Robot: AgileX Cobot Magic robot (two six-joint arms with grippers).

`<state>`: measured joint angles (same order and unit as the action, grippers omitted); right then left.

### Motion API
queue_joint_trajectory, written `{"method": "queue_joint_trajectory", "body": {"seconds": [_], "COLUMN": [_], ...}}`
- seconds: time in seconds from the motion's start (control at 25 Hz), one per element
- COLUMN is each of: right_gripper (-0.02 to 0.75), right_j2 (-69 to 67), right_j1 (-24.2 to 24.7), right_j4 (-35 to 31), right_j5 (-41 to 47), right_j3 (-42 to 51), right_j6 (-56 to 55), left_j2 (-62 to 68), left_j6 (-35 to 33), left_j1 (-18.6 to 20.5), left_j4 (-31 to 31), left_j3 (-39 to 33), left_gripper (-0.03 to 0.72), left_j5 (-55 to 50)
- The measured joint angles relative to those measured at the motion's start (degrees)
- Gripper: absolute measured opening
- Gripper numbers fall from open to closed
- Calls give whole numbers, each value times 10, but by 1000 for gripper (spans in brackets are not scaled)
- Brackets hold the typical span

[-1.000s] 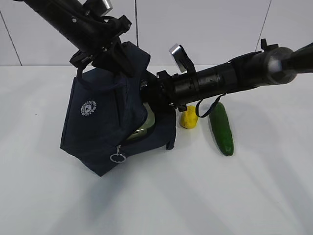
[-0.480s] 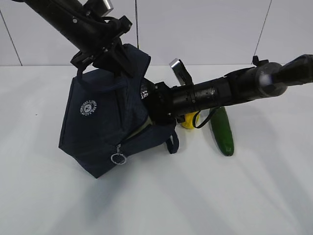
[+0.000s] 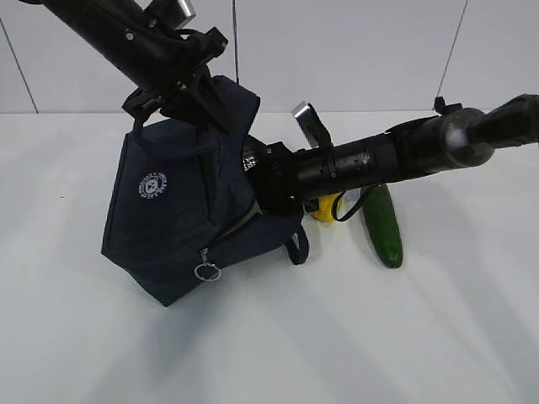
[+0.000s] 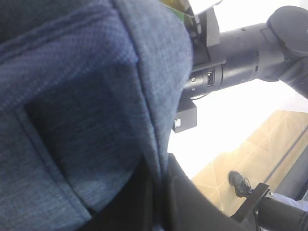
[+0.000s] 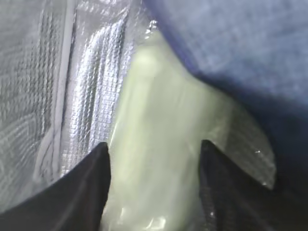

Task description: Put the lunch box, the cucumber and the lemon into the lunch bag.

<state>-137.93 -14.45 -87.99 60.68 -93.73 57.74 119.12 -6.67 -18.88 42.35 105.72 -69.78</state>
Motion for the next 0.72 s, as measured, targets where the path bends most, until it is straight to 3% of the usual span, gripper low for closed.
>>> {"method": "queue_joint_trajectory", "body": {"seconds": [0.44, 0.72], "right_gripper": [444, 445], "right_j2": [0, 0], "right_j1": [6, 59], "right_j4": [7, 25], "right_j5": [26, 59], "right_j3": [-4, -64], "right_j6": [-6, -63], "left_j2": [1, 1], "left_j6": [0, 0], "left_j1": [0, 0], "left_j4": [0, 0], "left_j3": [0, 0], "left_gripper": [-9, -9], "left_j5": [0, 0]}}
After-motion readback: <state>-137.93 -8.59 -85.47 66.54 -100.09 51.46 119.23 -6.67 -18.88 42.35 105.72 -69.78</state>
